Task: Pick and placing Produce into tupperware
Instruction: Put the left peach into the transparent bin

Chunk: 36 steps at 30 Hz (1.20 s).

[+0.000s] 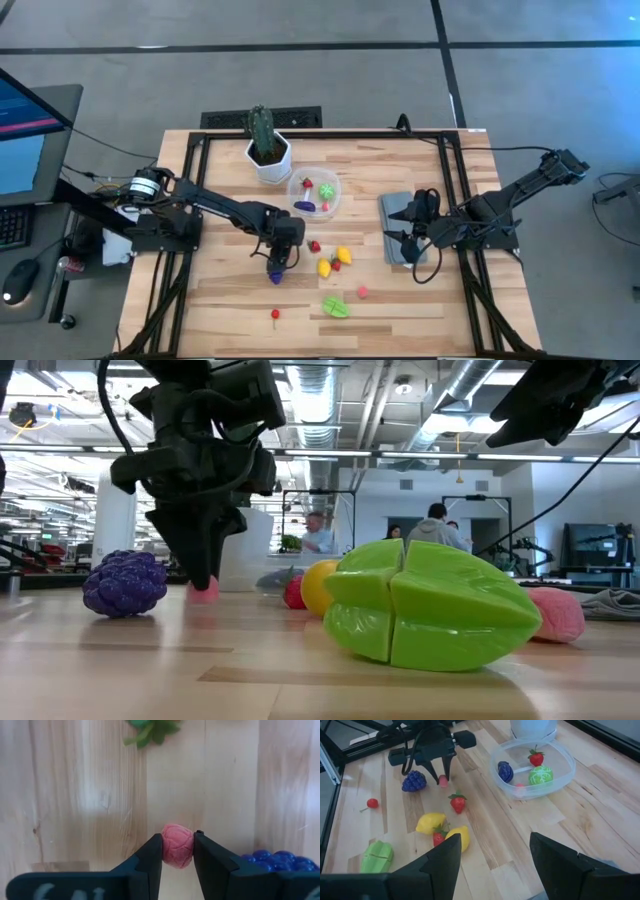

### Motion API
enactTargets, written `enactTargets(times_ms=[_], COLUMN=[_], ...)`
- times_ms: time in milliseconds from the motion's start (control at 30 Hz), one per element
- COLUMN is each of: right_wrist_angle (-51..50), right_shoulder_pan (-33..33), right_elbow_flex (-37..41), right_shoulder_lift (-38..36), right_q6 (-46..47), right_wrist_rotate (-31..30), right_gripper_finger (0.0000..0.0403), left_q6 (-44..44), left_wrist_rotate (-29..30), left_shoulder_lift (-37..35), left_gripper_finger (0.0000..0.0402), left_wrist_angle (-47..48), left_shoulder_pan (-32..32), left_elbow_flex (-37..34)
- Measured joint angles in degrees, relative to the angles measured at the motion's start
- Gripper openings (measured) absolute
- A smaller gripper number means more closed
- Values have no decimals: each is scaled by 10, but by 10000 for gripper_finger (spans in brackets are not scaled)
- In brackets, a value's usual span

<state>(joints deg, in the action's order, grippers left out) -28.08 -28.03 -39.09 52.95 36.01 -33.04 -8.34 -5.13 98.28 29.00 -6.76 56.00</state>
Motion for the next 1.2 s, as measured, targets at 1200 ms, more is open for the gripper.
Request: enactTargets(times_ms=[1200], right_wrist_angle=[-2], right_shoulder_pan=[0], right_elbow_flex=[0], right_shoulder_lift=[0], right_q6=[0], right_wrist_rotate=[0], right_gripper_finger=[260], left_q6=[124], left_wrist_rotate=[56], left_shoulder_lift=[0], left_gripper_finger=[88], left_wrist_angle=[41], left_shoulder_pan=[120], left_elbow_flex=[175])
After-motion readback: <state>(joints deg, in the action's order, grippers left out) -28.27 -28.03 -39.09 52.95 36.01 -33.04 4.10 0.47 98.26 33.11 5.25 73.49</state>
